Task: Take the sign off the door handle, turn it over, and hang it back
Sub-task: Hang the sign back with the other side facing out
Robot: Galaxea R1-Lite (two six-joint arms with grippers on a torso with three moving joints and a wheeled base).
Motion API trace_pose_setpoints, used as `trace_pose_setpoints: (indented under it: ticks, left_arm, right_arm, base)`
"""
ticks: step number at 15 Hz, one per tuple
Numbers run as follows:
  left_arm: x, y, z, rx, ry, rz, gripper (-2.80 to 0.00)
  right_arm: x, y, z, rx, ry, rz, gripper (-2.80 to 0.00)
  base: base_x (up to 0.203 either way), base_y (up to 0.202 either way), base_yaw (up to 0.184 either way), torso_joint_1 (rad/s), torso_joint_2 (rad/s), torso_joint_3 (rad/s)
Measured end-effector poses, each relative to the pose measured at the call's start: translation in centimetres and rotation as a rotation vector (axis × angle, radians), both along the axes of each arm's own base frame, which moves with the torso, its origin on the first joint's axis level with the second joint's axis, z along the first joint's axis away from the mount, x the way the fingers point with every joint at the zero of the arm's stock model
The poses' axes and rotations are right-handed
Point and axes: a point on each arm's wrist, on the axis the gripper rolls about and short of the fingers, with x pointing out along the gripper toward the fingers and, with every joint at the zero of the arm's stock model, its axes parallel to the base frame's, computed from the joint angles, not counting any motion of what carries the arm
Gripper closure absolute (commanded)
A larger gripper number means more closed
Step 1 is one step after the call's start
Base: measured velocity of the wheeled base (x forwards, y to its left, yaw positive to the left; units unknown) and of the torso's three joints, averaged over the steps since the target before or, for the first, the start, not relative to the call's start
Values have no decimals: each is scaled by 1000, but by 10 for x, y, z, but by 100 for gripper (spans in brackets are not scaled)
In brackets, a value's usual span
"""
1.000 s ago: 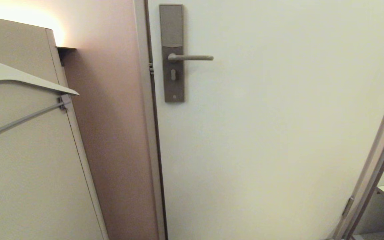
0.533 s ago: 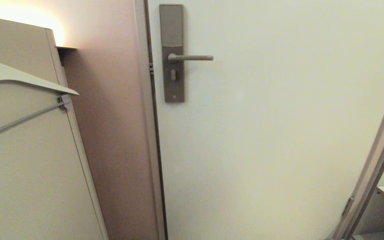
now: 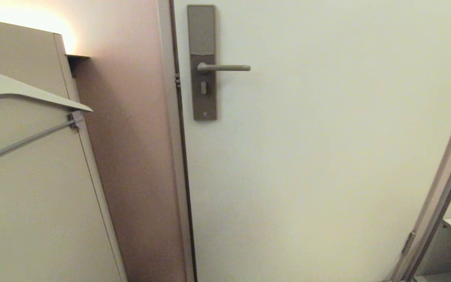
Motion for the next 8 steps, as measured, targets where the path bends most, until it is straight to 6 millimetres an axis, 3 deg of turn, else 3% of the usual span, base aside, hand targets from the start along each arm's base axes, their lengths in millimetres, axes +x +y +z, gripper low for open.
trace_pose_setpoints:
  ticks: [3,8]
  left_arm:
    - [0,0,0,0,0,0,0]
    - [0,0,0,-1,0,0,0]
  right_arm:
    - [38,2,32,10,36,85,0]
    - [109,4,64,21,96,178,0]
  base:
    - [0,0,0,0,0,0]
    - [0,0,0,0,0,0]
